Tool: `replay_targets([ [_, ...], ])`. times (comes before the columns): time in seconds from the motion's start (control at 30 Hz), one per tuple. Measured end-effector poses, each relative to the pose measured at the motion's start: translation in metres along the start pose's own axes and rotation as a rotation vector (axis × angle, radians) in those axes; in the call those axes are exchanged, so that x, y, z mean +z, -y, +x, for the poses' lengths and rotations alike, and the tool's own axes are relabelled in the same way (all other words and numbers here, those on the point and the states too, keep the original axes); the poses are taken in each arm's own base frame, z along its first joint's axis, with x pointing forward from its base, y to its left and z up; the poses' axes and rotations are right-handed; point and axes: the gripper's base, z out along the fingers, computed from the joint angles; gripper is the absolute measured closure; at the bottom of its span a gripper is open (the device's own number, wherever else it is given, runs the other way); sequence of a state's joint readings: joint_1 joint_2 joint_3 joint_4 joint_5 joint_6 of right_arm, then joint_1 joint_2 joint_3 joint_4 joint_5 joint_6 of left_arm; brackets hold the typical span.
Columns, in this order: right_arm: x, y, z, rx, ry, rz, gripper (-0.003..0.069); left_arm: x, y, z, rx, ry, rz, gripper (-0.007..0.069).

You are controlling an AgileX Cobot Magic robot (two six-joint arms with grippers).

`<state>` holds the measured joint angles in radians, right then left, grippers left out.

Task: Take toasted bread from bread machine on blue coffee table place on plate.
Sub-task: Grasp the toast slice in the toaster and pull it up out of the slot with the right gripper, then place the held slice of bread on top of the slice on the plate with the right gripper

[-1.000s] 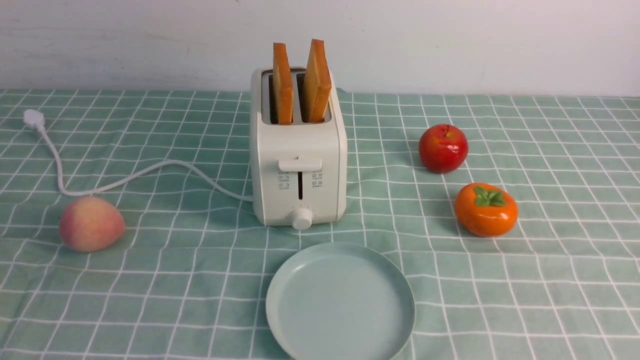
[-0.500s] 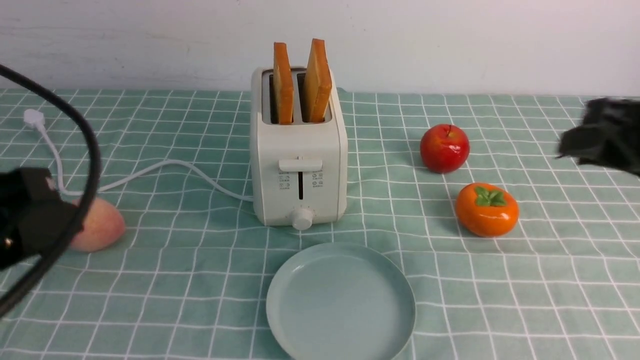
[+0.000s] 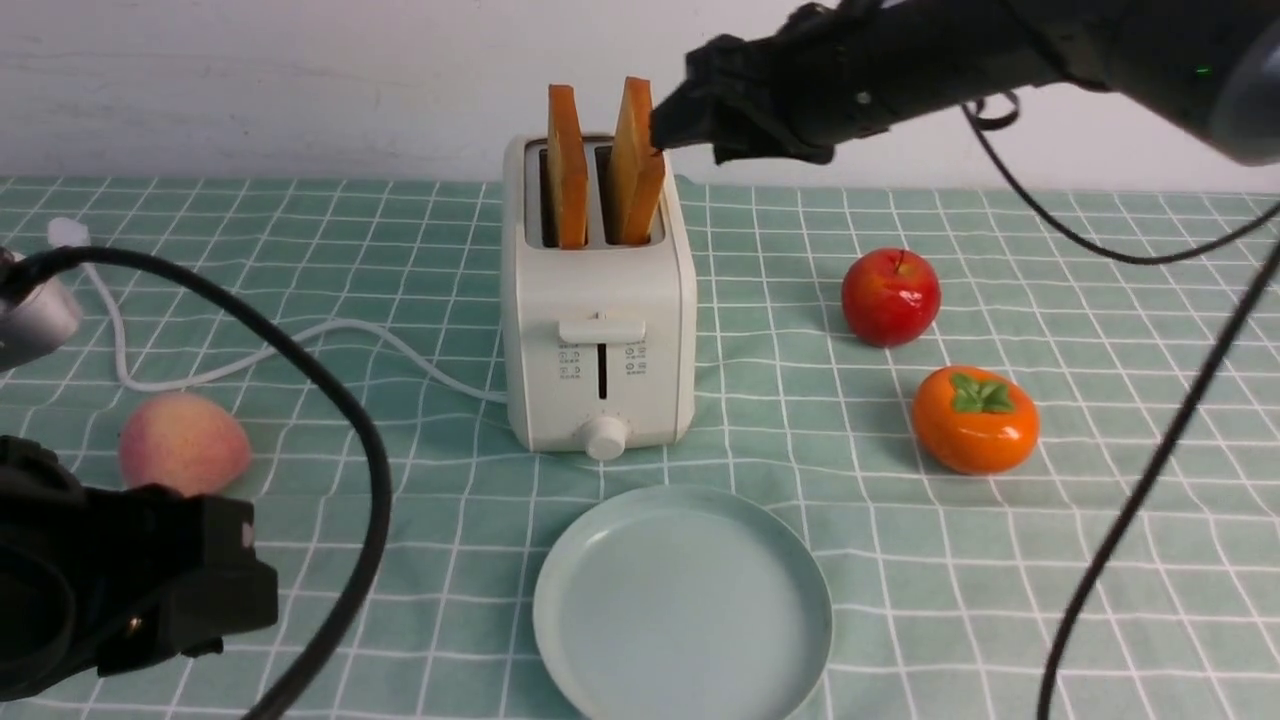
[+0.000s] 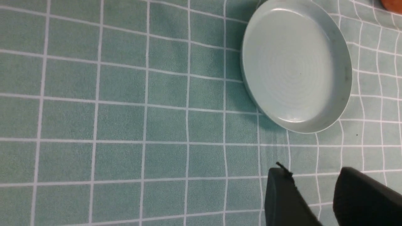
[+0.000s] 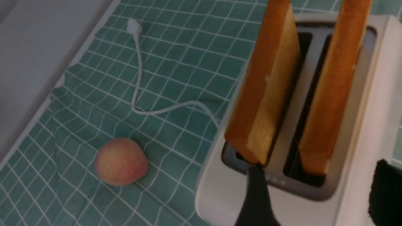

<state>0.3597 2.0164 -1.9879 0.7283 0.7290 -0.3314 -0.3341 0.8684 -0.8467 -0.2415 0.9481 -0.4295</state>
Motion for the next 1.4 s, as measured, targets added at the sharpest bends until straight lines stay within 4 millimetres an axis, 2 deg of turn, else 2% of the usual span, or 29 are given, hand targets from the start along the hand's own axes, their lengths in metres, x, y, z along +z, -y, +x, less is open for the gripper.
replay_targets([
  [0.1,0.026,0.010,0.001,0.008,-0.002,-0.006,0.0169,0.000,0.000,0.000,0.000,-0.002,-0.001,0.0386],
  [0.27,0.051,0.026,0.010,0.050,0.013,0.008,0.0175,0.000,0.000,0.000,0.001,-0.002,-0.001,0.0386],
  [0.37,0.057,0.031,0.013,0.065,0.019,0.014,0.0197,0.000,0.000,0.000,0.001,-0.002,-0.001,0.0386],
  [0.43,0.060,0.034,0.014,0.073,0.034,0.021,0.0258,0.000,0.000,0.000,0.001,-0.002,-0.001,0.0386],
  [0.47,0.060,0.034,0.014,0.073,0.034,0.021,0.0265,0.000,0.000,0.000,0.001,-0.002,-0.001,0.0386],
  [0.63,0.057,0.035,0.010,0.075,0.050,0.025,0.0524,0.000,0.000,0.000,0.001,0.001,0.001,0.0386],
  [0.67,0.055,0.036,0.009,0.077,0.053,0.026,0.0552,0.000,0.000,0.000,0.001,0.002,0.001,0.0386],
  [0.73,0.048,0.035,0.004,0.075,0.061,0.025,0.0557,0.000,0.000,0.000,0.001,0.004,0.002,0.0386],
  [0.77,0.031,0.031,-0.007,0.065,0.085,0.021,0.0551,0.000,0.000,-0.001,0.002,0.005,0.001,0.0386],
  [0.87,-0.006,0.021,-0.027,0.028,0.126,0.015,0.0551,0.000,0.000,-0.001,0.001,0.004,0.001,0.0386],
  [0.9,-0.039,0.014,-0.040,-0.023,0.145,0.014,0.0551,0.000,0.000,-0.001,0.001,0.004,0.001,0.0386],
  [0.93,-0.040,0.015,-0.040,-0.025,0.140,0.015,0.0551,0.000,0.000,-0.001,0.001,0.004,0.001,0.0386],
  [0.97,-0.058,0.011,-0.045,-0.053,0.143,0.017,0.0551,0.000,0.000,-0.001,0.001,0.004,0.001,0.0386],
  [1.0,-0.090,0.006,-0.052,-0.117,0.131,0.029,0.0551,0.000,0.000,-0.001,0.001,0.004,0.001,0.0386],
  [1.03,-0.108,0.004,-0.054,-0.150,0.116,0.040,0.0551,0.000,0.000,-0.001,0.001,0.004,0.001,0.0386],
  [1.07,-0.136,0.001,-0.056,-0.201,0.082,0.065,0.0551,0.000,0.000,-0.001,0.001,0.004,0.002,0.0386],
  [1.17,-0.184,0.004,-0.047,-0.260,-0.050,0.139,0.0551,0.000,0.000,-0.001,0.001,0.004,0.002,0.0386],
  [1.3,-0.208,0.016,-0.027,-0.221,-0.126,0.203,0.0551,0.000,0.000,-0.001,0.000,0.004,0.004,0.0386],
  [1.4,-0.198,0.025,-0.001,-0.106,-0.180,0.162,0.0551,0.000,0.001,-0.001,-0.002,0.003,0.005,0.0386],
])
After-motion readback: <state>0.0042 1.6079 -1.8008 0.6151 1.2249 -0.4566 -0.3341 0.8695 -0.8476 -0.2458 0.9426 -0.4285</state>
